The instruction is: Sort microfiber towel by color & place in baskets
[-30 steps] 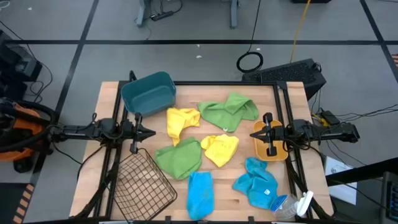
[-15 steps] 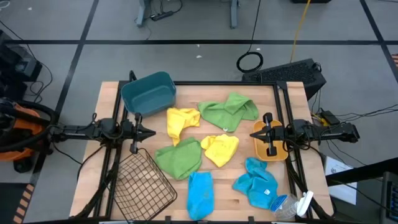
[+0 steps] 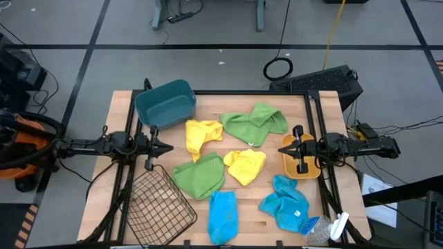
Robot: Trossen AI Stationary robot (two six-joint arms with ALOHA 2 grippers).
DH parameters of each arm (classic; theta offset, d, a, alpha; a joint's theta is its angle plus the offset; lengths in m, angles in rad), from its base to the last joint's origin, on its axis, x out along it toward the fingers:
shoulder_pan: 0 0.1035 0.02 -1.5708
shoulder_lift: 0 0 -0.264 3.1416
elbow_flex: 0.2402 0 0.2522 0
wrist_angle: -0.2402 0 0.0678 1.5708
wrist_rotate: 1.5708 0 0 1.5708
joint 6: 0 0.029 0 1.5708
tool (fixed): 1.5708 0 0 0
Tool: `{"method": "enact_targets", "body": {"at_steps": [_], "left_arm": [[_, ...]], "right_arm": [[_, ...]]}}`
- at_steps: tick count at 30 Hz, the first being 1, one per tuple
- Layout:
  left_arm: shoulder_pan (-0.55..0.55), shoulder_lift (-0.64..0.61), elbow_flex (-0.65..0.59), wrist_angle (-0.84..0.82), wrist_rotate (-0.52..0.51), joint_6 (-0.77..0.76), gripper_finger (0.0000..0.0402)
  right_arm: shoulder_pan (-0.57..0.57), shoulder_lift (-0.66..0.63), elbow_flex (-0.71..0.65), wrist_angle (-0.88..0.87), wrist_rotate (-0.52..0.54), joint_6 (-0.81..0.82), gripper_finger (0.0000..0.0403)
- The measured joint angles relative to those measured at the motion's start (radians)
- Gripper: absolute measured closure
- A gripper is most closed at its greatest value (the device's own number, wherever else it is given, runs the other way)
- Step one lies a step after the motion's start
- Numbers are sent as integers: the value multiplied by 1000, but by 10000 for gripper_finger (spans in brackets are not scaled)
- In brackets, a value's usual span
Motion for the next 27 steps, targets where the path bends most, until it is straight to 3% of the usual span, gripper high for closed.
{"method": "enact_targets", "body": {"at_steps": [24,27], "left_arm": [[0,0,0,0,0,0,372],[0,0,0,2,-7,89,372]], "right_arm": [[0,0,0,0,0,0,403],[0,0,0,0,0,0,403]]}}
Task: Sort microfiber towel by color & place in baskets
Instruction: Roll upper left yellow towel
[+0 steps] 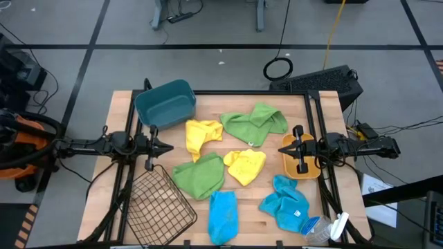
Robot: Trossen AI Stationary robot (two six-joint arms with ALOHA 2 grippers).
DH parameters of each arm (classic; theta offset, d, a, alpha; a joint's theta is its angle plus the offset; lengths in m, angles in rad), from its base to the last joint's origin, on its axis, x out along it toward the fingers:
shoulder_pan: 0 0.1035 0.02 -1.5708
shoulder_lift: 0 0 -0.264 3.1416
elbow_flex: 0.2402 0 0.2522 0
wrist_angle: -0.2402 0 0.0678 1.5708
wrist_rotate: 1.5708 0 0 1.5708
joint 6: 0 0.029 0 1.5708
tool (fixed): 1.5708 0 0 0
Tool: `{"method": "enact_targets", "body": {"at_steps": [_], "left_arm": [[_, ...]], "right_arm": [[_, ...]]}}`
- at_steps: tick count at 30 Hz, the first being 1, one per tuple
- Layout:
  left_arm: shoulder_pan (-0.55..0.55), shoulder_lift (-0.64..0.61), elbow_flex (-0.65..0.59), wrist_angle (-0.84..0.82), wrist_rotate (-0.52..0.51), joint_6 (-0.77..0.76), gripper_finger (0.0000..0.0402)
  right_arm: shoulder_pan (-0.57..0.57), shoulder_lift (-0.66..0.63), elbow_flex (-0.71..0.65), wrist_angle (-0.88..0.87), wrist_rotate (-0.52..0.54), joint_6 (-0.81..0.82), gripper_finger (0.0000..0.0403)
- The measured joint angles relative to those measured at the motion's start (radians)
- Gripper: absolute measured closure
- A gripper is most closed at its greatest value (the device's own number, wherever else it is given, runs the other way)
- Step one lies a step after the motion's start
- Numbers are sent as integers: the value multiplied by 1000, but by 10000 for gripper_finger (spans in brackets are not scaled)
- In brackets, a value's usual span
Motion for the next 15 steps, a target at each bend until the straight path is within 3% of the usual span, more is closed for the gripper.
{"method": "enact_targets", "body": {"at_steps": [4,15], "left_arm": [[0,0,0,4,-20,144,372],[1,0,0,18,-26,149,372]], "right_arm": [[0,0,0,0,0,0,403],[0,0,0,0,0,0,403]]}}
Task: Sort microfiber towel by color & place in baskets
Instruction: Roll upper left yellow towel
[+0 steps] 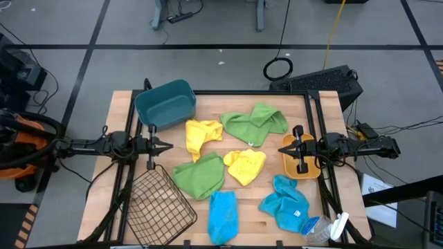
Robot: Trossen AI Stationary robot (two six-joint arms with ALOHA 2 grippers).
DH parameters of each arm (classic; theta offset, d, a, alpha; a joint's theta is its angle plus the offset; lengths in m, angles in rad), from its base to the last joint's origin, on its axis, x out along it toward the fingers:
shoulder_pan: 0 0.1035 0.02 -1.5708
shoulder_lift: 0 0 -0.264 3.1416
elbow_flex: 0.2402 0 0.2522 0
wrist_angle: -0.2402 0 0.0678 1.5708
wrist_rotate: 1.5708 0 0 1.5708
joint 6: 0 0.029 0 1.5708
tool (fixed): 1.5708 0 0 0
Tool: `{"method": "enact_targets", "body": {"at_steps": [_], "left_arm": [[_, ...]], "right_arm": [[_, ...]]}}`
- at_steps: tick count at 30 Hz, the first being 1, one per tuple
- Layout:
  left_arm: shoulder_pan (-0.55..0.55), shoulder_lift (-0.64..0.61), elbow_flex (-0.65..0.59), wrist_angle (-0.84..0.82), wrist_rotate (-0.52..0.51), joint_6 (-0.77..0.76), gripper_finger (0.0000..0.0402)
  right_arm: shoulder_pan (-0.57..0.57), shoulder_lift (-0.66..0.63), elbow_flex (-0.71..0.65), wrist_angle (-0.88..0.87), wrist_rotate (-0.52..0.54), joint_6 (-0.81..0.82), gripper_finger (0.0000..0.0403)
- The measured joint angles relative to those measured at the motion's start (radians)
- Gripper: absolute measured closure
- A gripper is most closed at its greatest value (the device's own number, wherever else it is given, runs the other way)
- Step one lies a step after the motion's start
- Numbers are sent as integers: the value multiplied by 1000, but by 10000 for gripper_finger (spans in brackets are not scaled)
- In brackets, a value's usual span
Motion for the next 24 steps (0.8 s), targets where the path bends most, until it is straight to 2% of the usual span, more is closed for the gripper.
{"method": "enact_targets", "body": {"at_steps": [24], "left_arm": [[-1,0,0,10,1,-3,372]], "right_arm": [[0,0,0,0,0,0,403]]}}
